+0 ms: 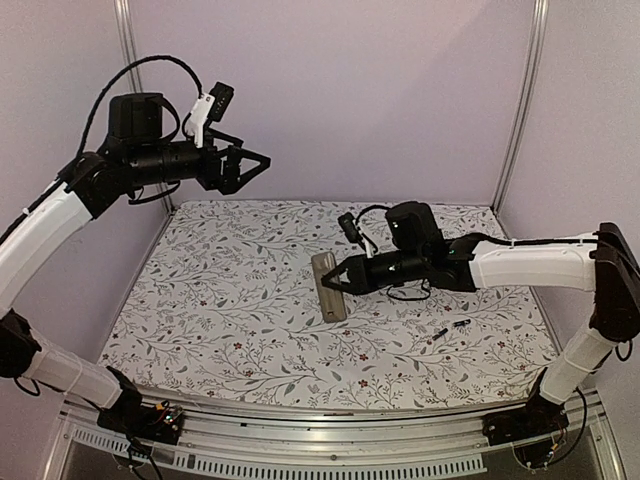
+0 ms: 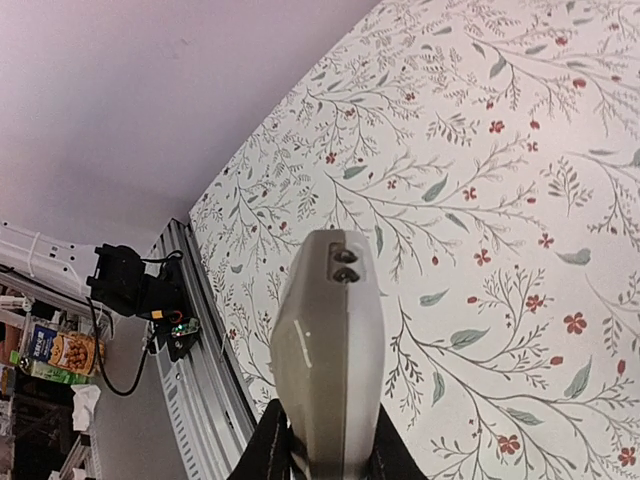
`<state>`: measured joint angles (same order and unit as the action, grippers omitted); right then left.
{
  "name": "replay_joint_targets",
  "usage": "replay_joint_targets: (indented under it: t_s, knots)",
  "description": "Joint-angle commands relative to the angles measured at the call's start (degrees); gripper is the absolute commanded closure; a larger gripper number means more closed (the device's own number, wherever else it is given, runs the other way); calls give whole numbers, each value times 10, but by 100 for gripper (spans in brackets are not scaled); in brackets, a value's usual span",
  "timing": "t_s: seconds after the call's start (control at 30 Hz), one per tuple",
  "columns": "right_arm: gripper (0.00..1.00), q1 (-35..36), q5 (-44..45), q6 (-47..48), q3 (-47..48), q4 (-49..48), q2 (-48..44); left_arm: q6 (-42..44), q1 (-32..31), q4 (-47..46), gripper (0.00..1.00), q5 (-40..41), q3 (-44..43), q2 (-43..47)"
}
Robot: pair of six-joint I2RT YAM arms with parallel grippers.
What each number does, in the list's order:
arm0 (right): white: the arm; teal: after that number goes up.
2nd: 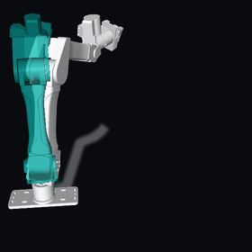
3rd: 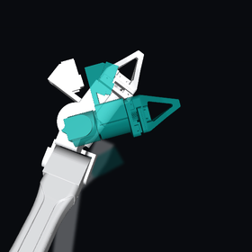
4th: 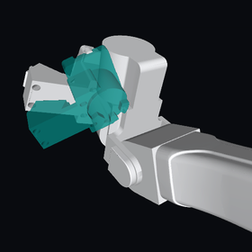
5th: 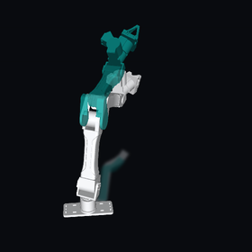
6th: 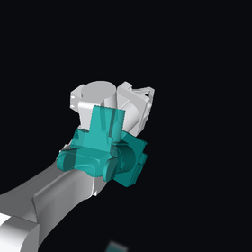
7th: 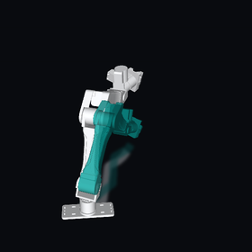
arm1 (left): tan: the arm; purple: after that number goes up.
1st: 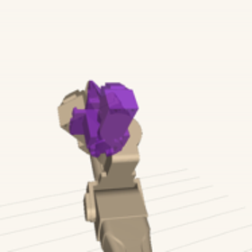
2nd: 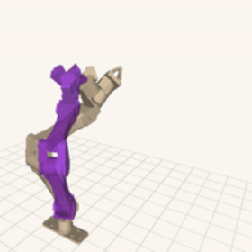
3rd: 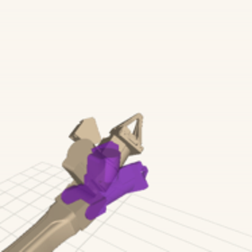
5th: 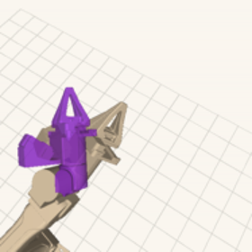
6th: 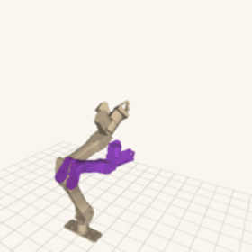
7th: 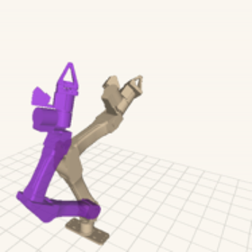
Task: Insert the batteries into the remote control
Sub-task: Pass from the left arm to the right, then pass from the right arm to the left
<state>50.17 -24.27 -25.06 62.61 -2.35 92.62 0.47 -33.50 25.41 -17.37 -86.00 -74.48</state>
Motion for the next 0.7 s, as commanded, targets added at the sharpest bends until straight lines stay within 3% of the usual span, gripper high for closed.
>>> replay_joint_targets:
  t_s: [0.0,0.13,0.23,0.37,0.5,0.67]
  knots:
    - [100,-9,-37,-96,-35,-47,42,46,12,56,0,39,16,-12]
    - [100,-15,-58,-113,-31,-85,40,144,12,71,2,-60,57,19]
    - [100,-16,-71,-108,-23,-109,26,168,12,30,4,-108,124,69]
    - [100,-17,-74,-135,-34,-196,-16,77,12,-88,10,-198,247,119]
    - [100,-18,-63,-147,-30,-280,-55,-106,1,-287,11,-300,369,146]
    - [100,-18,-90,-144,-16,-344,-65,-116,-66,-366,11,-338,401,138]
